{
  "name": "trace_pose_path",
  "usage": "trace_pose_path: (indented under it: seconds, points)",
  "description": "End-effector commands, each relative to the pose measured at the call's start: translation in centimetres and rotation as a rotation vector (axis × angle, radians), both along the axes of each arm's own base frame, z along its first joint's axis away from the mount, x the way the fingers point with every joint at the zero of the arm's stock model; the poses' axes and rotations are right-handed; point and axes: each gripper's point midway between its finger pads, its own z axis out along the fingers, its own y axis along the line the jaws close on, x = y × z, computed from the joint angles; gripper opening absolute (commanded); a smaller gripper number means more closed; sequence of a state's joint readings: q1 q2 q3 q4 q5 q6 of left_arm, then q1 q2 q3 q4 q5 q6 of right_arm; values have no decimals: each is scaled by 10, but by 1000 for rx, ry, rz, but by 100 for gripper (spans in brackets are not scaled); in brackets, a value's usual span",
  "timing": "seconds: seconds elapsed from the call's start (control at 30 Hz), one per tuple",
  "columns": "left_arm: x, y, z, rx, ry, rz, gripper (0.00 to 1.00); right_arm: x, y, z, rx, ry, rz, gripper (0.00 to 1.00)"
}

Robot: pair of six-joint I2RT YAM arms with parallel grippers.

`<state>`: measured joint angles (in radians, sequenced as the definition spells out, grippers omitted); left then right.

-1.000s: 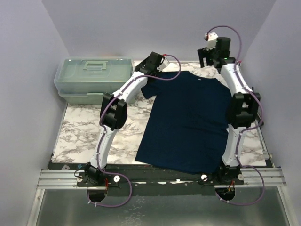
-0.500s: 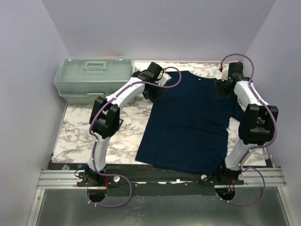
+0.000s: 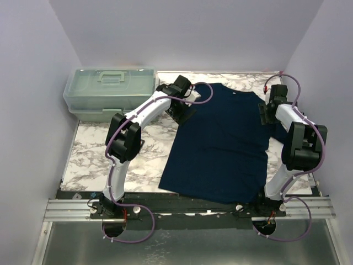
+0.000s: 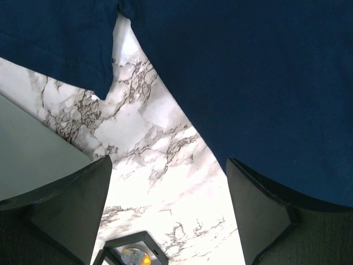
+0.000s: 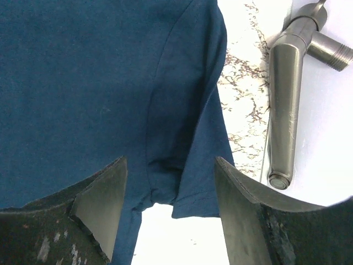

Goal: Remove the brooch from the garment

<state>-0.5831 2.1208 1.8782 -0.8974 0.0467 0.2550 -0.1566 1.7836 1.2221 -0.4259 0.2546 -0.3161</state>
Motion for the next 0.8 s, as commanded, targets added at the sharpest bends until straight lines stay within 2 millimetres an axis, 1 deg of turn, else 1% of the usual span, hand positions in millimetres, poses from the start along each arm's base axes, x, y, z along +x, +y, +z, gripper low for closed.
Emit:
trace_pose_path:
  seconds: [0.0, 0.13, 0.3, 0.43, 0.63, 0.77]
  points:
    - [-8, -1, 7, 7, 35, -24, 86, 6, -15, 11, -52, -74, -32, 66]
    - [-9, 1, 8, 29, 35, -34, 86, 4, -26, 6, -58, -80, -55, 66]
    - [-8, 3, 8, 47, 36, -35, 86, 0, -35, 6, -61, -79, -64, 63]
    - [-7, 1, 7, 49, 42, -31, 86, -5, -37, 5, -60, -71, -57, 59]
    - [-5, -1, 10, 55, 40, -35, 85, -12, -37, -6, -34, -46, -64, 59]
    - [-4, -1, 10, 60, 38, -33, 85, -15, -40, -8, -39, -40, -62, 58]
